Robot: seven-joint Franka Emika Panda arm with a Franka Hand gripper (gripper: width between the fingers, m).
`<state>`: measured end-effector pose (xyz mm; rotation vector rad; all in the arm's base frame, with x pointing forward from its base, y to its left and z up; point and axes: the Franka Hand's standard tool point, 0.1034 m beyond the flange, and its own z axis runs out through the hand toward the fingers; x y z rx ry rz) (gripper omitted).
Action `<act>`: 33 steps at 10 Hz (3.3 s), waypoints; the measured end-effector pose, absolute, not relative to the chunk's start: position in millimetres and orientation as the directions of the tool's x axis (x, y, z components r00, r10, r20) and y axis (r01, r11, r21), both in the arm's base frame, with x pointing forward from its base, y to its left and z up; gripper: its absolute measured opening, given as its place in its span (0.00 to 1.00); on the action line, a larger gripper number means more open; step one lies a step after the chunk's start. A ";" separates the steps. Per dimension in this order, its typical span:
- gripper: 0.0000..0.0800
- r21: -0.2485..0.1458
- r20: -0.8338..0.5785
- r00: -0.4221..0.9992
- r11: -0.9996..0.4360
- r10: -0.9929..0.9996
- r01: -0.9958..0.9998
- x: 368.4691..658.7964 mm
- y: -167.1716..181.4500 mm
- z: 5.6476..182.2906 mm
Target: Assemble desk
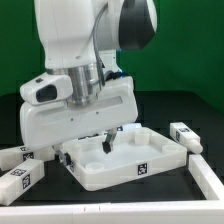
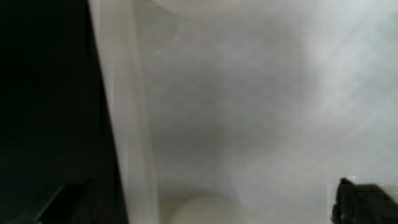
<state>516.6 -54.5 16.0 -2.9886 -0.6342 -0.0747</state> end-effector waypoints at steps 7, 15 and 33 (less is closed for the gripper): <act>0.48 -0.066 0.068 0.915 -0.913 0.398 0.402 511.6 -61.6 5.2; 0.06 -0.098 0.008 0.974 -0.969 0.227 0.227 508.1 -73.3 6.9; 0.06 -0.115 -0.022 0.997 -0.990 -0.077 -0.079 563.2 -71.8 8.1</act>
Offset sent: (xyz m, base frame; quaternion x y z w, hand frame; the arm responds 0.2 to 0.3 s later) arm 0.0000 0.0000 0.0000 0.0000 0.0000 0.0000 1.0000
